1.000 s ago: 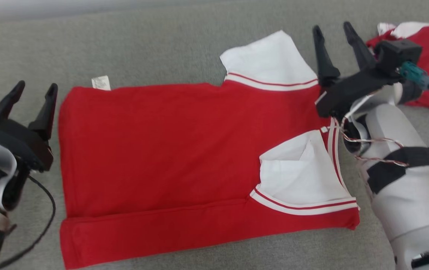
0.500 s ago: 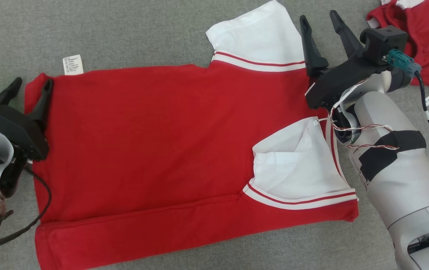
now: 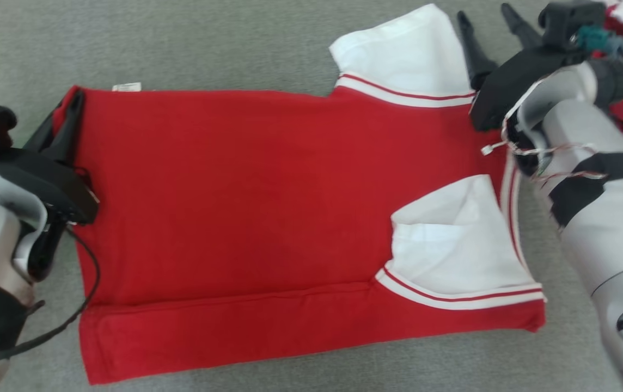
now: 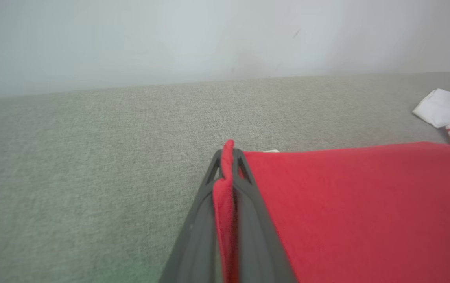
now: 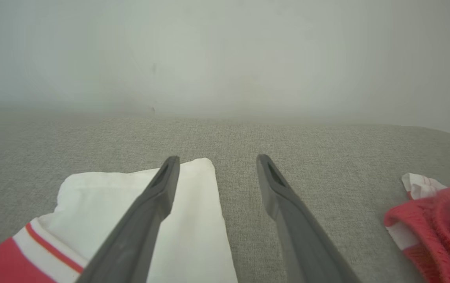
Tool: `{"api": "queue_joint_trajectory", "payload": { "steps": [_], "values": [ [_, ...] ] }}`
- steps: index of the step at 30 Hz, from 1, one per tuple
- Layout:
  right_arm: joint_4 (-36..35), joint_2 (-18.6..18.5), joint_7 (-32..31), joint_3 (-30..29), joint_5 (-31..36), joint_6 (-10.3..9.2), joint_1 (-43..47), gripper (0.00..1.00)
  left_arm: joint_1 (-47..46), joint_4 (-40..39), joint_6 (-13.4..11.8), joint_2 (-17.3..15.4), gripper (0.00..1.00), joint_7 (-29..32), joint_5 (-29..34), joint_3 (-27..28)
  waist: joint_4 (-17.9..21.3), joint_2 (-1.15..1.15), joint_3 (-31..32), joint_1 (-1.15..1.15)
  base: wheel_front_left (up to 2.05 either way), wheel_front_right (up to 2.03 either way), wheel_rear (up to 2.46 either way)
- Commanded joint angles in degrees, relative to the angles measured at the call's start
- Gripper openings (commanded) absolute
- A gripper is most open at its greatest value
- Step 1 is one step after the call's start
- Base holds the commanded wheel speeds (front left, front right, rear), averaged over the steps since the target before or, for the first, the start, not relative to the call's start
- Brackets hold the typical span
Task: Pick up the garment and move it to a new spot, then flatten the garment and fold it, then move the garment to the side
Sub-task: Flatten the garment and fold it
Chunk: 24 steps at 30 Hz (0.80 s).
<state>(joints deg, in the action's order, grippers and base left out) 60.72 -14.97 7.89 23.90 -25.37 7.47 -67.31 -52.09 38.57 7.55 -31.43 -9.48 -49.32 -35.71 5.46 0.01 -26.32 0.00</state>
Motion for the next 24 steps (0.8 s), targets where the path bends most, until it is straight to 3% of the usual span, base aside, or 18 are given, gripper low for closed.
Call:
{"api": "queue_joint_trajectory", "payload": {
  "steps": [1,7,14,15,17,18,19,20,24],
  "values": [
    [1.03,-0.34,-1.38,0.48,-0.33,0.0,-1.68,1.0,-0.88,-0.56,-0.14,0.45,0.0,-1.01,0.58,-0.32,-2.4,-0.01,-1.34,0.0,0.0,0.0,0.0],
    [6.16,-2.19,-7.01,1.21,-0.6,0.0,-7.09,1.0,-2.1,-3.06,-0.14,2.39,0.0,-2.82,2.31,-2.08,-5.9,-0.01,-4.02,0.0,0.0,0.0,0.0],
    [10.59,-2.23,-12.16,0.46,-1.85,0.0,-11.14,1.0,-2.75,-4.68,-0.29,3.01,0.0,-4.25,3.49,-2.39,-6.83,-0.01,-6.25,0.0,0.0,0.0,0.0],
    [10.96,-2.15,-12.74,0.2,-1.93,0.0,-11.57,0.94,-2.82,-4.83,-0.29,3.15,0.0,-4.37,3.58,-2.47,-6.9,-0.01,-6.52,0.0,0.0,0.0,0.0],
    [11.67,-2.29,-14.01,0.42,-1.43,0.0,-12.05,0.69,-3.01,-4.98,-0.29,3.29,0.0,-4.54,4.1,-2.72,-7.0,-0.01,-7.08,0.0,0.0,0.0,0.0],
    [11.94,-2.38,-14.49,0.42,-1.4,0.0,-12.08,0.37,-3.1,-5.04,-0.3,3.49,0.0,-4.63,4.13,-2.78,-7.09,-0.01,-7.3,0.0,0.0,0.0,0.0],
    [12.14,-2.39,-14.57,0.42,-1.37,-0.01,-12.17,0.22,-3.13,-5.05,-0.3,3.63,0.0,-4.71,4.22,-2.79,-7.13,-0.01,-7.45,0.0,0.0,0.0,0.0],
    [12.25,-2.31,-14.41,0.52,-1.23,-0.01,-12.44,0.0,-3.16,-5.04,-0.3,3.7,0.0,-4.69,4.32,-2.76,-7.13,-0.01,-7.55,0.0,0.0,0.0,0.0],
    [11.51,-1.72,-10.97,0.93,-0.96,0.0,-14.05,0.0,-3.02,-4.25,-0.28,3.25,0.0,-5.04,4.34,-2.47,-6.46,-0.01,-6.88,0.0,0.0,0.0,0.0]
  ]
}}
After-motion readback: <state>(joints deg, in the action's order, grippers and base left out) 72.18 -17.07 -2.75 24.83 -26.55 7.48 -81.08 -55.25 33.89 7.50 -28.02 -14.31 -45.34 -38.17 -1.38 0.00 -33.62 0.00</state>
